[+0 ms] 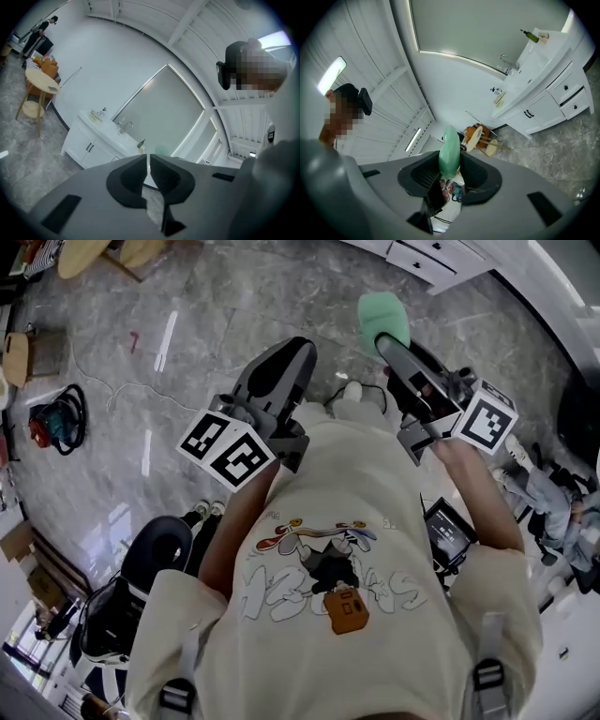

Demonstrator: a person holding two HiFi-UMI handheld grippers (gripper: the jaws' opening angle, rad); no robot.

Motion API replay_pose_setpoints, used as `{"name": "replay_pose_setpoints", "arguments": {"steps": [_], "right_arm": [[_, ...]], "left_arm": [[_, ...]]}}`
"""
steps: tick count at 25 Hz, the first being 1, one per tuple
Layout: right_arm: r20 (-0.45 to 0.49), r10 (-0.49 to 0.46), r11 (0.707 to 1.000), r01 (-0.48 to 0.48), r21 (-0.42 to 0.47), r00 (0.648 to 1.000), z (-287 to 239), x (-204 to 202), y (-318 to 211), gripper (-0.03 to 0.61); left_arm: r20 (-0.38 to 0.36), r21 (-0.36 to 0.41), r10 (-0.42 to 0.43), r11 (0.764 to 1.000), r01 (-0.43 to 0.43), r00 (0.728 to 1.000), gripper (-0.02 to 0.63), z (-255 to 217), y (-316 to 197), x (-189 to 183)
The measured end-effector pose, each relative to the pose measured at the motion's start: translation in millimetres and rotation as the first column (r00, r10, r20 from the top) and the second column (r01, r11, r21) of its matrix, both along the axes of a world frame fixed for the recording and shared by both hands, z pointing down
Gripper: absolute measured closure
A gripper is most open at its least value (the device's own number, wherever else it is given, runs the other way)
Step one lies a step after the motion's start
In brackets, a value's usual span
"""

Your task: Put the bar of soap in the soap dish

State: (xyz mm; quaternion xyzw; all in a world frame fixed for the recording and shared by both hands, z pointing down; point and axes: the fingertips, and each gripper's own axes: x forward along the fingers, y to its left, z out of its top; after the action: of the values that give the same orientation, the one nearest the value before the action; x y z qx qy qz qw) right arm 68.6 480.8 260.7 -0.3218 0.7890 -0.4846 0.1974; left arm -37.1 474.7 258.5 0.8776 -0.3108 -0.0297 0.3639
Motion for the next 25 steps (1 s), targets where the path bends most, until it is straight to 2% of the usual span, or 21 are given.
{"name": "replay_pose_setpoints", "arguments": {"steps": [1, 7, 11, 15, 18, 25], "right_arm": [[-0.002, 0.000, 1.000, 0.000, 0.005, 1.000, 0, 3, 2, 0.440], [-0.031, -0.025, 0.999, 0.026, 0.024, 0.999, 11, 28, 16, 0.440], [0.006, 0.001, 0.999, -0.001, -0.036, 1.000, 26, 45, 13, 0.440], [-0.009, -0.032, 0.998, 0.032, -0.058, 0.999, 32, 47, 6, 0.440], [-0.015, -0.029, 0.996, 0.027, -0.086, 0.999, 39, 48, -4, 0.439], [-0.016, -0.024, 0.997, 0.023, -0.076, 1.000, 35, 44, -13, 0.440]], "left_arm": [[0.007, 0.007, -0.007, 1.000, 0.007, 1.000, 0.606, 0, 2, 2], [-0.005, 0.031, -0.034, 0.999, 0.034, 0.999, 0.606, -2, 19, 19], [-0.003, -0.004, -0.070, 0.998, 0.070, 0.998, 0.606, 3, 17, 22], [0.022, -0.045, -0.083, 0.995, 0.084, 0.996, 0.606, 11, 4, 18], [0.011, -0.069, -0.100, 0.993, 0.100, 0.995, 0.606, 13, -5, 12], [-0.002, -0.087, -0.103, 0.991, 0.103, 0.995, 0.606, 18, -10, 6]]}}
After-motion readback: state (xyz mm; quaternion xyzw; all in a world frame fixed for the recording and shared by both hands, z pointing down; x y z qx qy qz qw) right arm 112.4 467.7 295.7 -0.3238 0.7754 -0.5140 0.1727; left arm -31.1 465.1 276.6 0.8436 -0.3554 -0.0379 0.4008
